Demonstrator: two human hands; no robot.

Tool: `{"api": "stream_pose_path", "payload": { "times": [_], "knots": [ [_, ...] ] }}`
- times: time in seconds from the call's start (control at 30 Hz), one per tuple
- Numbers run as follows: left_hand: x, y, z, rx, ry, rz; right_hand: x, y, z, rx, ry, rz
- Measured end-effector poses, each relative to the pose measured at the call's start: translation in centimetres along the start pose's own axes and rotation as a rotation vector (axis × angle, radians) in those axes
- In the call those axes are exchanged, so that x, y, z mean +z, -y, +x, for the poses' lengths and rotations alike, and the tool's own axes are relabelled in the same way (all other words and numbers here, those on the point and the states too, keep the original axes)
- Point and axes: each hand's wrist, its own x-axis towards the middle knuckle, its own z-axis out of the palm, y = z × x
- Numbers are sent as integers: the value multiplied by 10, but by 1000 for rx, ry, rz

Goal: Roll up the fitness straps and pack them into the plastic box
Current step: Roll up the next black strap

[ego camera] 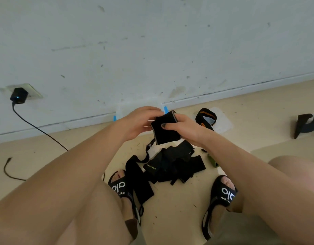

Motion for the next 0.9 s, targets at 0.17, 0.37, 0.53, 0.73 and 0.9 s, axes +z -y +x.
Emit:
{"api": "stream_pose_path", "payload": {
  "times": [0.17, 0.37, 0.53, 0.73, 0.9],
  "knots": [
    [-16, 3, 18, 10, -246, -11, -1, -1, 12, 111, 153, -24],
    [-40, 6, 24, -51, -181, 680, -10, -58, 42, 282, -18, 6],
    [-58, 6, 34, -120, -186, 978, 10, -119, 81, 414, -51, -313],
    [-70, 14, 56, -174, -184, 1082, 49, -165, 116, 426, 104, -693],
    [-61, 30, 78, -243, -10, 1142, 92, -208, 136, 694, -45, -400]
  ]
}}
